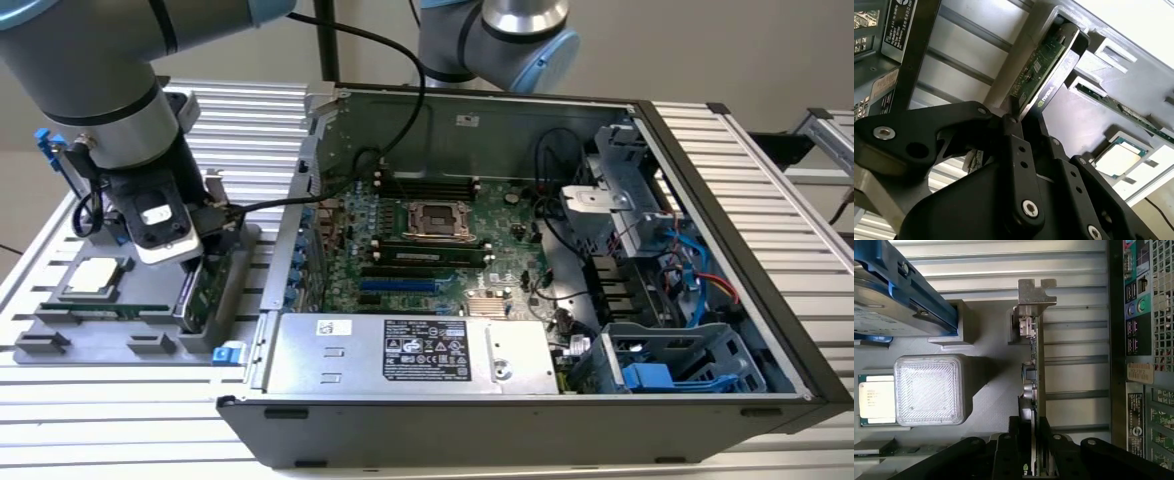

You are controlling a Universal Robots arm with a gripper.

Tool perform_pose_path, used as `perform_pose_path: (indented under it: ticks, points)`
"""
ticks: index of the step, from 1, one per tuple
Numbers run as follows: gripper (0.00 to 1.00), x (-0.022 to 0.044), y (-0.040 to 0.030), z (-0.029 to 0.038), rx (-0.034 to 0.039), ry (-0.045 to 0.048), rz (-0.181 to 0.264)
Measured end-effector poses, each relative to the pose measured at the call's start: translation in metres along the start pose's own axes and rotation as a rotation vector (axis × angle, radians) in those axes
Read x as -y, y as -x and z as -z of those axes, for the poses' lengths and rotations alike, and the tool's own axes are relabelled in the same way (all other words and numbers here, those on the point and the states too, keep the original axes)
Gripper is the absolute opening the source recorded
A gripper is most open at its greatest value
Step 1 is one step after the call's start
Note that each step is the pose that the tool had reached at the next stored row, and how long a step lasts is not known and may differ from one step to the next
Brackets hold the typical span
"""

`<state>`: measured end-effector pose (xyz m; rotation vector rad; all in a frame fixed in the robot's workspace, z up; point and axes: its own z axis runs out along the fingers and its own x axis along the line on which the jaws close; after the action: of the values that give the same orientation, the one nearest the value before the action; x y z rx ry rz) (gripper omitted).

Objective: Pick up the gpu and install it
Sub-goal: 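Pick up the gpu and move the gpu toward the slot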

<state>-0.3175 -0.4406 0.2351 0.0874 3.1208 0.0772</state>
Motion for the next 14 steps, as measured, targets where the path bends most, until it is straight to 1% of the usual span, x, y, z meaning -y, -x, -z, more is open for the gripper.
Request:
perform_pose_path:
  ticks: [10, 12, 14]
  points:
    - [0.00, 0.0000, 0.0000, -0.0002, 0.0000, 0.0001, 0.003]
    - [0.00, -0.0001, 0.0000, 0.0005, 0.0003, 0.0006, 0.003]
    - [0.00, -0.0001, 0.0000, 0.0025, -0.0001, 0.0001, 0.003]
